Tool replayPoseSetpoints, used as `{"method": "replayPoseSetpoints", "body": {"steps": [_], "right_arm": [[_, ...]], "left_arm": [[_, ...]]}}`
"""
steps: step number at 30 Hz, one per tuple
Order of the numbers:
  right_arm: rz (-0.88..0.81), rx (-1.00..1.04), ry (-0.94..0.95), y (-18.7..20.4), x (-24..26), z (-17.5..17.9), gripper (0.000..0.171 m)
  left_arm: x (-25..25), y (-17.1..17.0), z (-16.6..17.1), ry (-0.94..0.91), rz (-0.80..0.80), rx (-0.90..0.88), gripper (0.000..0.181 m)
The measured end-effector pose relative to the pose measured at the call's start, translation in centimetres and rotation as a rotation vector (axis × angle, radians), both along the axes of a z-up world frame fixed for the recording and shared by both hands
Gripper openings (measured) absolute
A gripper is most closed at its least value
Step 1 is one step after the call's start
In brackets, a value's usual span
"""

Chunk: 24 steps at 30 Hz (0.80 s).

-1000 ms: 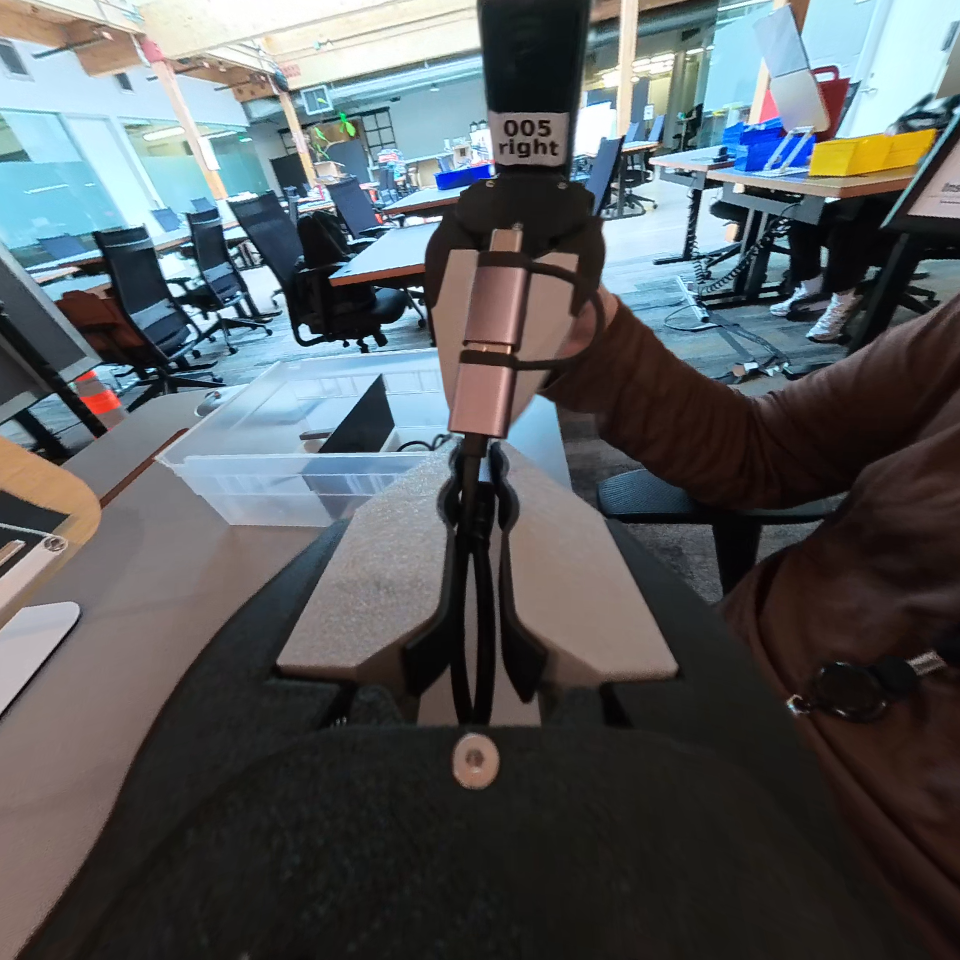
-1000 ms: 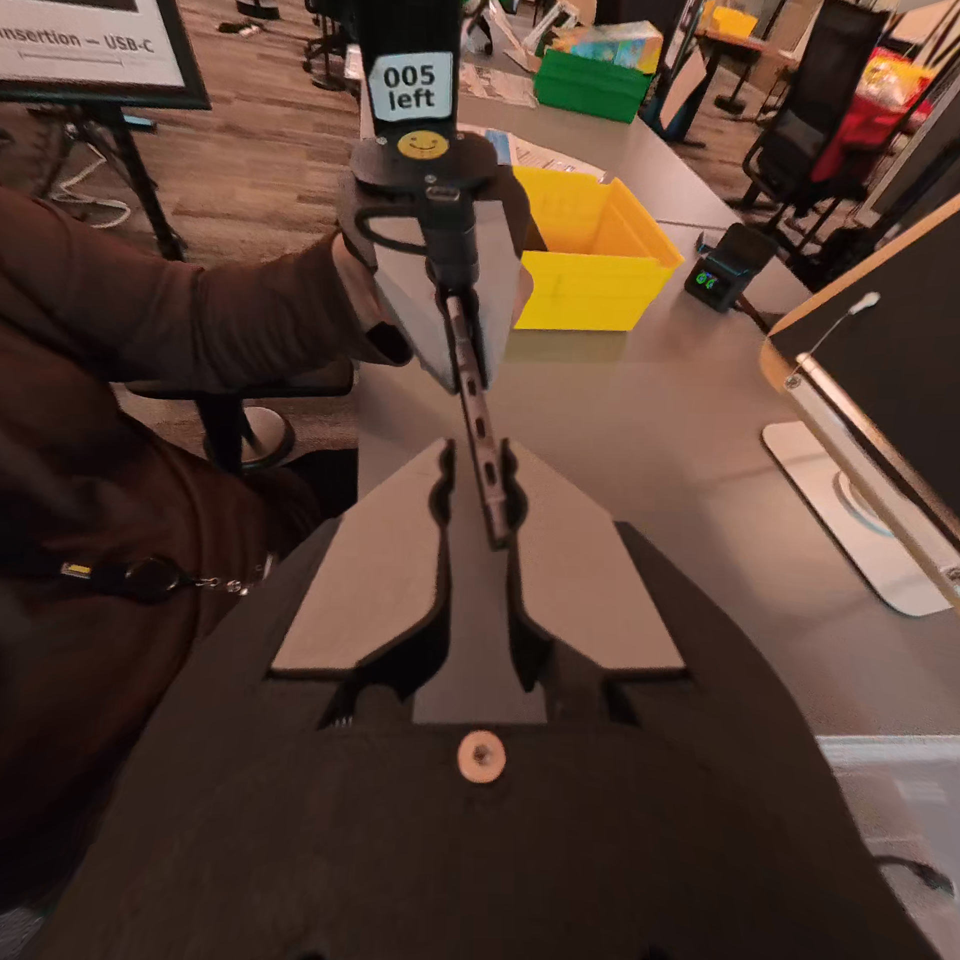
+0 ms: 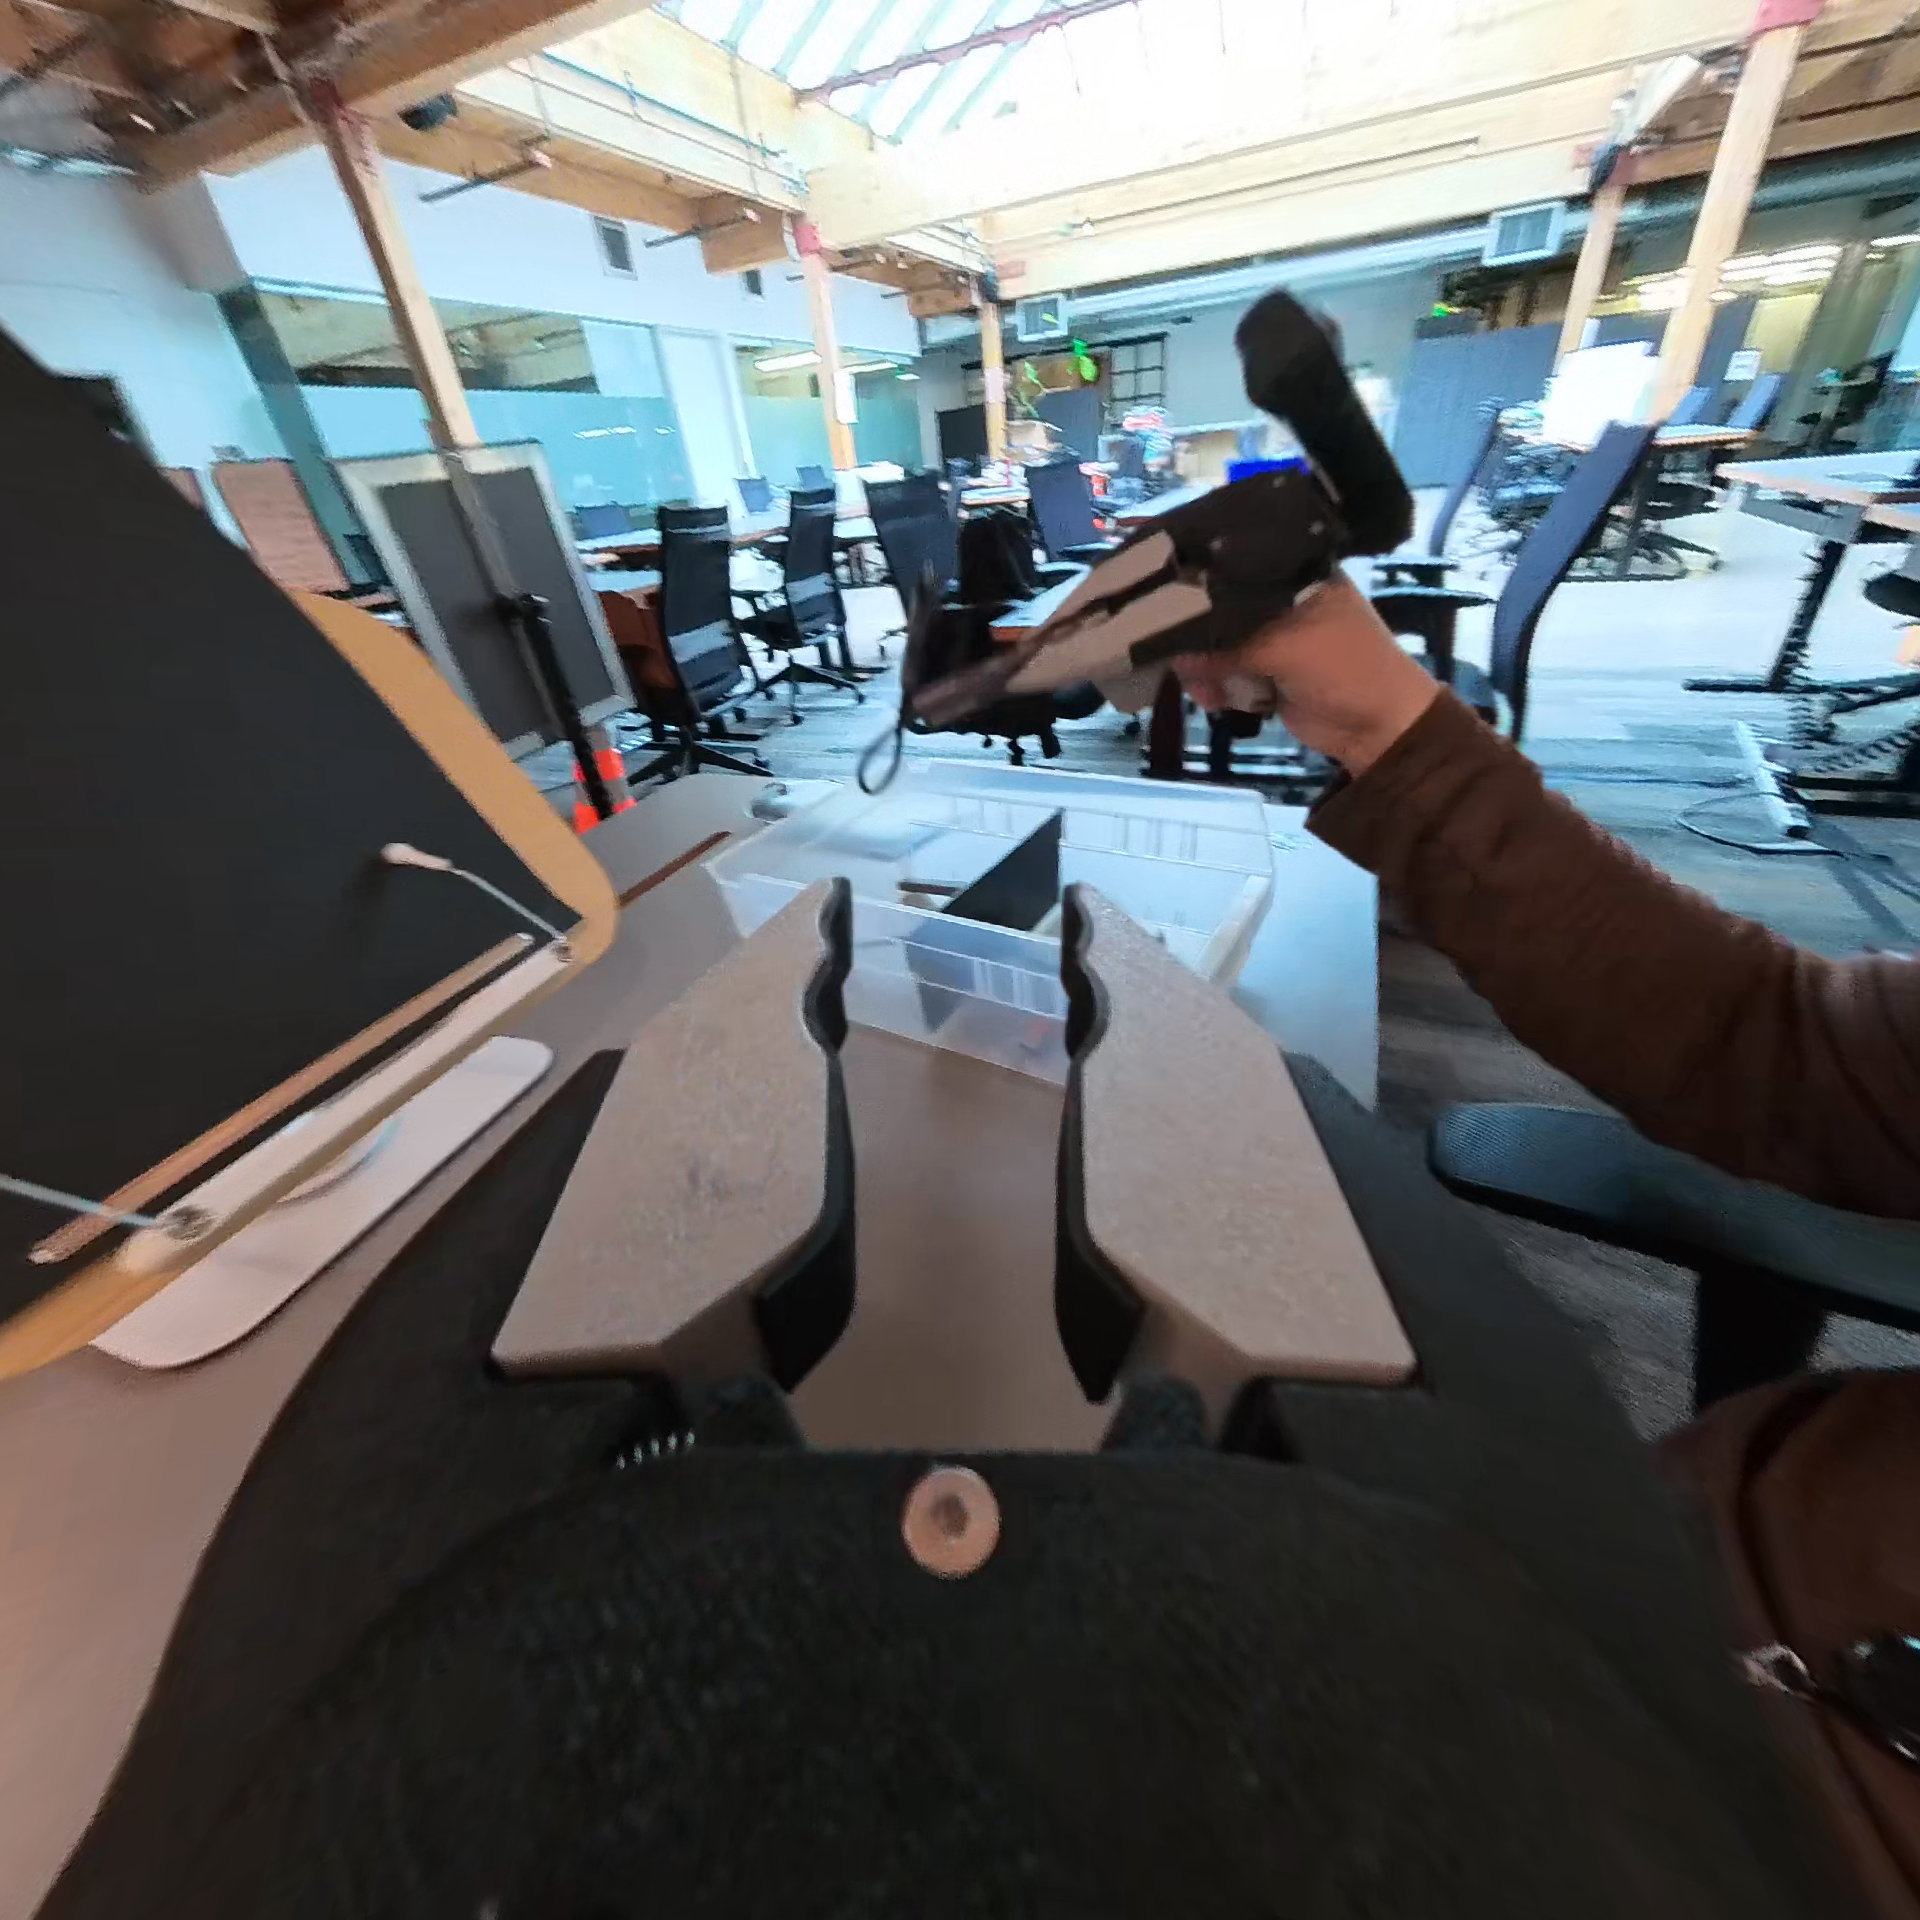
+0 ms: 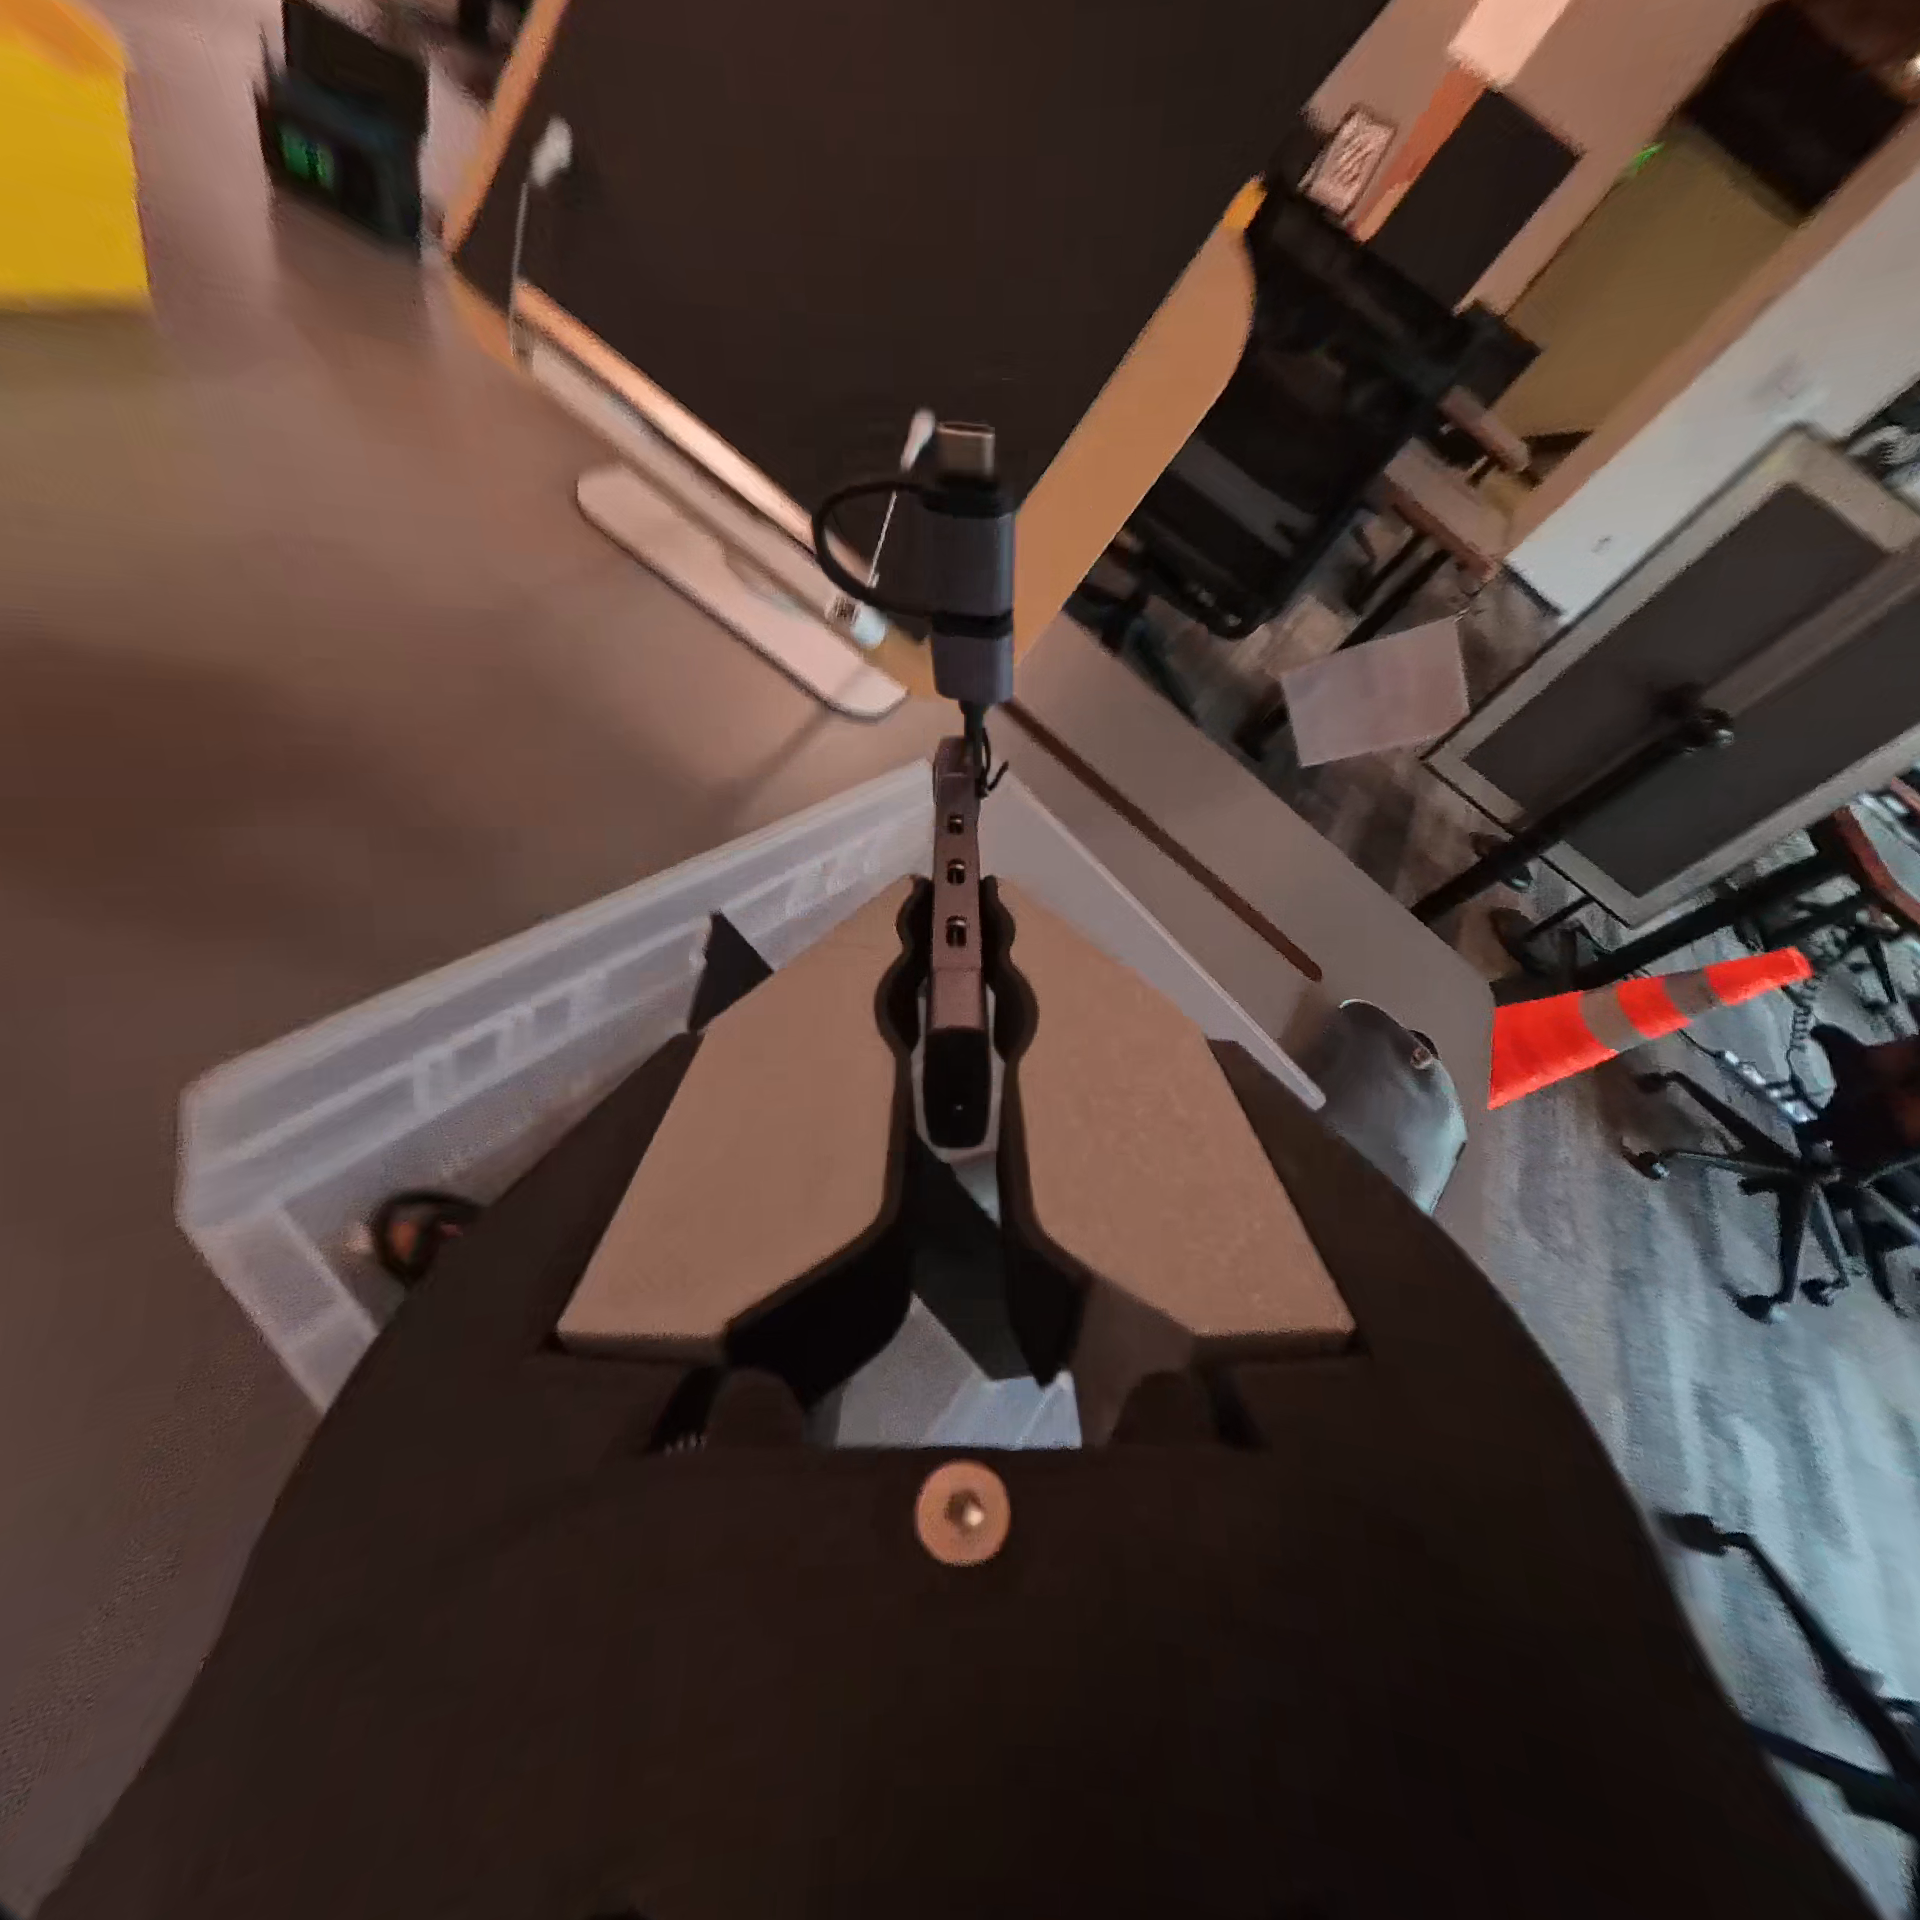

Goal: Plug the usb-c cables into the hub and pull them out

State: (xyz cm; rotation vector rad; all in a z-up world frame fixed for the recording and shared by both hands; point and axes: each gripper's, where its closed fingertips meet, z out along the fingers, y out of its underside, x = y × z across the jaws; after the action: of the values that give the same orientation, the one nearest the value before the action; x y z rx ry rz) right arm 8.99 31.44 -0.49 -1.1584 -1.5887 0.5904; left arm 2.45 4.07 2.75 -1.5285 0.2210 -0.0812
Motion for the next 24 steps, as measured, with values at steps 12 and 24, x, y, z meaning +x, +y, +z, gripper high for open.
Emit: {"method": "replayPoseSetpoints", "body": {"steps": [12, 24], "right_arm": [[-0.337, -0.325, -0.584, 9.8, -2.6, -13.0, 0.031], [0.065, -0.525, -0.111, -5.6, -0.7, -2.6, 0.073]], "left_arm": [[-3.8, -2.9, 2.5, -0.103, 0.09, 0.095, 0.042], [-0.2, 1.7, -1.8, -0.081, 0.048, -0.072, 0.055]]}}
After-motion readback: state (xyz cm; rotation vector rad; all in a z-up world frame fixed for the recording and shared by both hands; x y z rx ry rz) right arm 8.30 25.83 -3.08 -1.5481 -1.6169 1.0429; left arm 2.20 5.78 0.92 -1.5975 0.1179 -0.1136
